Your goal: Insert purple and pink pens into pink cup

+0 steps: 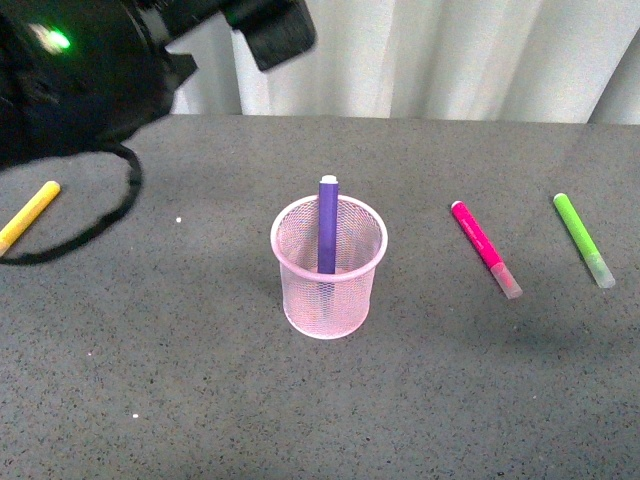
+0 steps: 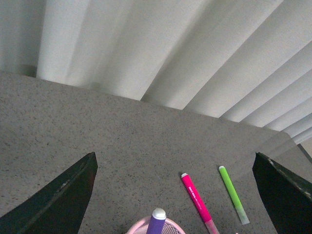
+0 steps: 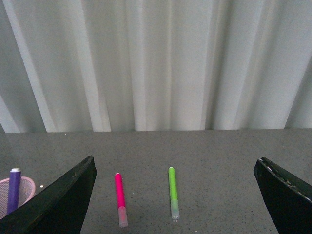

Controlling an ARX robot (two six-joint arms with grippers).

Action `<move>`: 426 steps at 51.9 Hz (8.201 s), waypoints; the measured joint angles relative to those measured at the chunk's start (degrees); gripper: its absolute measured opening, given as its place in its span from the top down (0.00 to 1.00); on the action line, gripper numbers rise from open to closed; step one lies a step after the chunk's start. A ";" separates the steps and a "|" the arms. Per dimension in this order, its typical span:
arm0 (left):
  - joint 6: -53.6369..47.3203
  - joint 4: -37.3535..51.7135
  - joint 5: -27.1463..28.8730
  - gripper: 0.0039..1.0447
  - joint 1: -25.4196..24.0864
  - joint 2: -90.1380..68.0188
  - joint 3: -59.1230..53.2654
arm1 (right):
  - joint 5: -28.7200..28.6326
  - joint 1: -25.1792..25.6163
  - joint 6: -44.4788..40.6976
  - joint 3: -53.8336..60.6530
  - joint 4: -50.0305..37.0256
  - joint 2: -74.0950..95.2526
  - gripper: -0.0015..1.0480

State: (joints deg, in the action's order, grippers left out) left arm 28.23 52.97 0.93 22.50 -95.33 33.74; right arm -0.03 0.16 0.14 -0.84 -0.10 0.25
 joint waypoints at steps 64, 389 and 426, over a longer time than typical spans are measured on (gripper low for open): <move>-27.74 -35.78 -0.90 0.97 -22.58 69.81 -25.59 | 0.00 0.00 0.00 0.00 0.00 0.00 0.07; -27.98 -52.94 -0.94 0.06 -22.49 95.14 -33.20 | -21.66 -26.27 8.33 -49.79 -79.25 126.01 0.89; -27.98 -52.94 -0.90 0.06 -22.49 95.19 -33.20 | -22.49 -27.12 10.38 -47.80 -79.71 126.46 0.75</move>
State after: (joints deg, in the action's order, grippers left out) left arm 0.25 0.03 0.03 0.01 -0.14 0.54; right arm -22.52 -26.96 10.52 -48.64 -79.81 126.72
